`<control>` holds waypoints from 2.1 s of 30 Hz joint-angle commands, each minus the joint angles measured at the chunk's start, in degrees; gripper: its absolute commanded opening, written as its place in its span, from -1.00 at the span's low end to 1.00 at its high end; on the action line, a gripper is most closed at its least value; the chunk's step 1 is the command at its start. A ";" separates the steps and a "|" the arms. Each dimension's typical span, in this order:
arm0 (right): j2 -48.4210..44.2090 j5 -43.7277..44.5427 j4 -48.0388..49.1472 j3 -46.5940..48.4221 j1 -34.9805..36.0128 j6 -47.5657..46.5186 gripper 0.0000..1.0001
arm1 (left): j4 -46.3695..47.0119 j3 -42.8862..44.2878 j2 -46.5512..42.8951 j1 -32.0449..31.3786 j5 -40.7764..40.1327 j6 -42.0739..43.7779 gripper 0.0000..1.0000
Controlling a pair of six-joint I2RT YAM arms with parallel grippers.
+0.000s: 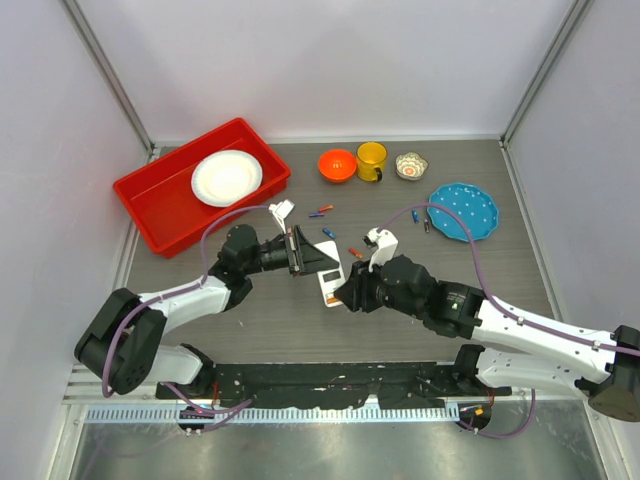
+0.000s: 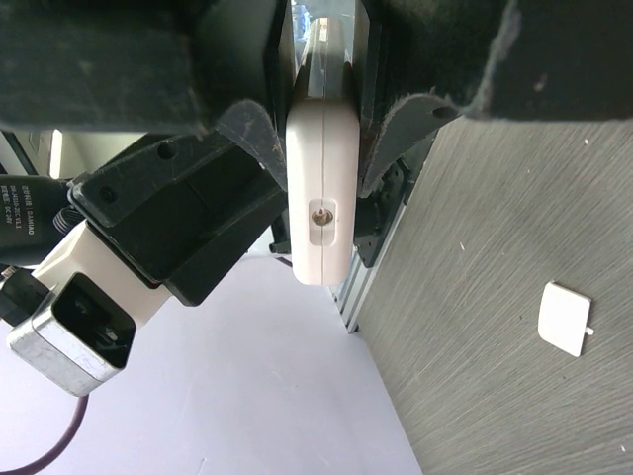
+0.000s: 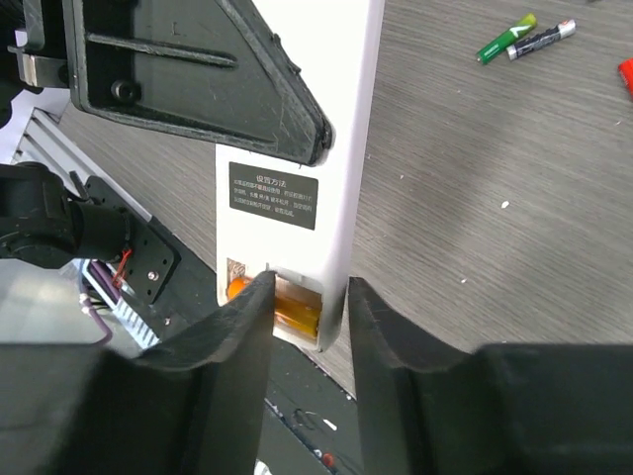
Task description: Load the batteries into the remote control
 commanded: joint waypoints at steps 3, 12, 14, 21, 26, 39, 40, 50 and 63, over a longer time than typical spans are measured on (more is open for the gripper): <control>-1.66 0.88 1.80 1.24 0.21 -2.17 0.22 | 1.44 2.26 -0.62 -0.34 0.22 -0.94 -1.00; -5.70 5.08 -1.08 7.14 0.21 -5.33 0.65 | 2.66 1.64 0.70 -0.34 -0.04 -0.49 -1.00; -7.71 6.49 -0.65 4.95 0.03 -4.64 0.64 | 3.10 1.29 0.70 -0.34 -0.22 -0.67 -1.00; -13.43 3.96 11.99 -8.14 -1.64 3.70 0.64 | 19.94 -2.48 2.98 -0.08 -1.80 -8.29 -0.99; -13.88 0.70 21.05 -14.13 -2.34 7.76 0.59 | 29.46 -4.51 5.36 0.18 -3.38 -13.14 -1.00; -12.03 -1.86 23.00 -13.88 -3.84 5.83 0.51 | 24.74 -4.42 3.26 0.27 -3.73 -10.61 -1.00; -12.38 -0.98 22.12 -13.00 -3.84 5.39 0.54 | 23.68 -4.51 2.29 0.27 -3.91 -9.99 -1.00; -12.14 26.35 -4.84 1.23 -6.82 -4.63 0.67 | -1.64 -4.07 -7.02 0.63 -5.85 2.76 -1.00; 17.22 8.97 14.19 4.49 -20.80 -8.75 0.50 | -10.15 -8.99 -21.52 5.01 -4.53 2.58 -1.00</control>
